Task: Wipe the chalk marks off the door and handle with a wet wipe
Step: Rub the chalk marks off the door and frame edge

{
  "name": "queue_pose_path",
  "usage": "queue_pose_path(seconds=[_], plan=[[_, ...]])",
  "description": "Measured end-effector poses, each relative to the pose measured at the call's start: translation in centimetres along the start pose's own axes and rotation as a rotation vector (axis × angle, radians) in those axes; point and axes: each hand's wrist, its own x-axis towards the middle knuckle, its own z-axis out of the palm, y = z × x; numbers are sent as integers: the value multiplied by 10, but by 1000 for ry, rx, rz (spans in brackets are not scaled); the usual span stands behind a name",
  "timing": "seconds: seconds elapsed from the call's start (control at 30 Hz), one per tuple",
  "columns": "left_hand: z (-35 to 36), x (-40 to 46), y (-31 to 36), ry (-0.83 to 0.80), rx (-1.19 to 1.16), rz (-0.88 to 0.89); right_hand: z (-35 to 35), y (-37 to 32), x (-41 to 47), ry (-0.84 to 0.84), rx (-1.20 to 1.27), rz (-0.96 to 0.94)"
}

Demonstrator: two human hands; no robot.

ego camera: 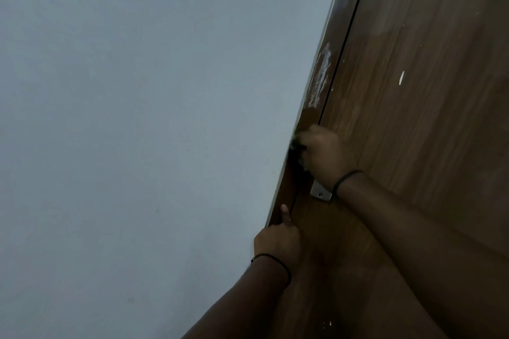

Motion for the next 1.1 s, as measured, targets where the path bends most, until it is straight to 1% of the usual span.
queue_pose_path(seconds=[0.03,0.07,0.1,0.17,0.2,0.23,0.27,0.3,0.33,0.37,0.4,0.43,0.47,0.57,0.63,0.67,0.73,0.8,0.87,0.93,0.97,1.0,1.1], plan=[[-1,0,0,-1,-1,0,0,3,-4,-38,9,-21],[-1,1,0,-3,-6,-2,-4,4,-3,-26,21,-23],[-1,1,0,-7,-12,-4,-7,6,3,24,41,7],[1,2,-1,-8,-12,-6,-15,9,18,175,87,97],[1,1,-2,-10,-7,-6,-18,10,22,219,73,113],[1,1,-2,-13,-4,-8,-19,9,24,206,22,103],[2,0,-2,-16,-3,-11,-16,6,22,132,-53,68],[2,0,-2,-17,-2,-16,-13,2,17,14,-114,25],[1,0,-2,-21,-2,-21,-10,-3,9,-138,-146,-6],[-1,-2,-1,-28,-10,-27,-8,-7,1,-286,-149,-18],[-4,-4,-1,-37,-25,-32,-6,-9,-9,-396,-117,-14],[-6,-6,-2,-50,-44,-32,-6,-12,-17,-447,-67,-6],[-10,-8,-3,-64,-62,-25,-9,-14,-26,-427,-8,-7],[-25,-17,-7,-101,-132,18,-22,-19,-49,-208,172,9],[-35,-25,-6,-58,-181,36,-34,-19,-61,-69,298,102],[-40,-29,-4,10,-212,42,-41,-17,-66,-21,376,169],[-53,-35,3,220,-366,55,-53,-9,-76,31,477,288],[-70,-37,17,422,-582,67,-60,1,-82,68,469,365],[-90,-33,30,567,-706,77,-63,7,-83,123,417,416],[-107,-25,40,686,-655,79,-65,8,-77,195,427,459],[-114,-20,43,718,-602,84,-67,8,-71,223,455,466],[-119,-15,45,710,-532,93,-69,6,-65,244,482,462],[-123,2,48,563,-271,127,-79,6,-38,301,501,389]])
